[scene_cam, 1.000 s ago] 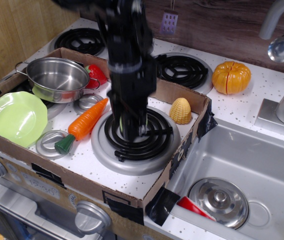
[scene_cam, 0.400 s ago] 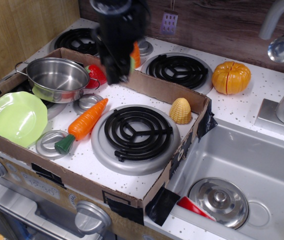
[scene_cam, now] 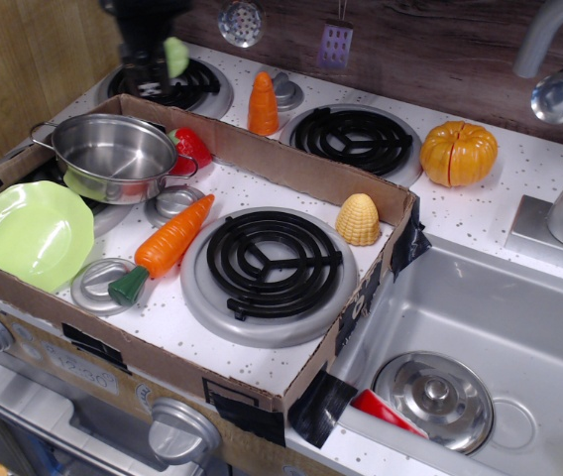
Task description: Put broccoli in pot
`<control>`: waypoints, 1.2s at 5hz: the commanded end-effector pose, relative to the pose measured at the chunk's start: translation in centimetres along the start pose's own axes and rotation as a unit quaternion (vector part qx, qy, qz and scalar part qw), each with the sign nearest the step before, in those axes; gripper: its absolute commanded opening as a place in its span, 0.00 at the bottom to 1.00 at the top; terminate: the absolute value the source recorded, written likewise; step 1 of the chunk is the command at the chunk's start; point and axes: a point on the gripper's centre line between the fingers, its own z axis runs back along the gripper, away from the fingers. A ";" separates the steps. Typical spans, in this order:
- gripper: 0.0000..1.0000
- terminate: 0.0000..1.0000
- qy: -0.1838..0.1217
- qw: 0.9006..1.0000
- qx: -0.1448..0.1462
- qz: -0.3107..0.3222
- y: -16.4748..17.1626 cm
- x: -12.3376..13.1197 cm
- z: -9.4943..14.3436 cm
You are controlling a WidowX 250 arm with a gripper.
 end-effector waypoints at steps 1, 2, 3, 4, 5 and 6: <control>0.00 0.00 -0.029 0.999 -0.022 0.009 1.5 -1.5 -2.0; 1.00 0.00 -0.013 0.999 -0.039 0.020 0.7 -1.1 -1.4; 1.00 0.00 0.006 0.999 -0.026 0.021 0.6 -1.0 -0.3; 1.00 0.00 0.010 0.999 -0.023 0.023 0.4 -0.9 0.1; 1.00 0.00 0.026 0.998 -0.043 0.032 0.2 0.1 0.7; 1.00 0.00 0.026 0.998 -0.043 0.032 0.2 0.1 0.7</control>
